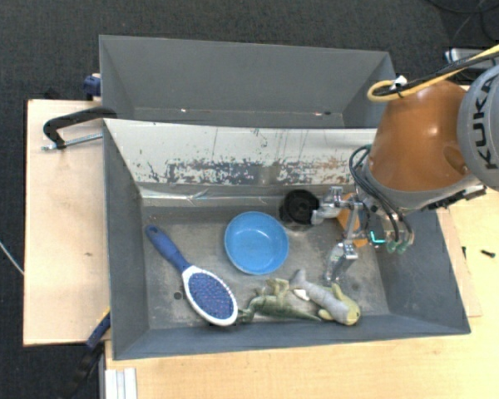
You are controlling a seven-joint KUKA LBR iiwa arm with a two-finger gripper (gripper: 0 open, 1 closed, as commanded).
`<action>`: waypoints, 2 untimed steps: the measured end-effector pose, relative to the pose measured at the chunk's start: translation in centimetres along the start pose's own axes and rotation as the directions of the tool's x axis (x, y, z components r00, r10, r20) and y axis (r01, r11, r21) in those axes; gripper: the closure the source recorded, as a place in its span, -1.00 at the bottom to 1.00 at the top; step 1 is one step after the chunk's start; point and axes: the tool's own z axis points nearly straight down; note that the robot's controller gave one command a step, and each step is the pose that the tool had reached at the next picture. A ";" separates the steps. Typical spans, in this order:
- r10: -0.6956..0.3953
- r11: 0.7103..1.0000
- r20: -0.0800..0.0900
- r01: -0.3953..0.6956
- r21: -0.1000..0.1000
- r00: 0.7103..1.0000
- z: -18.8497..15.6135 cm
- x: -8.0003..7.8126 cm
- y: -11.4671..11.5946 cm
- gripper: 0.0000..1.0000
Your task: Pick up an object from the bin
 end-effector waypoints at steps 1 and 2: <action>0.194 0.981 0.002 -0.194 -0.003 0.981 5.9 -0.6 7.3 -1.00; 0.261 0.965 0.020 -0.261 -0.007 0.965 9.0 0.3 9.9 -1.00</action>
Offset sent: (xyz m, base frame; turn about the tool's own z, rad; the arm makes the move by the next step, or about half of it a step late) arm 0.0060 0.0694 -0.0582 0.1999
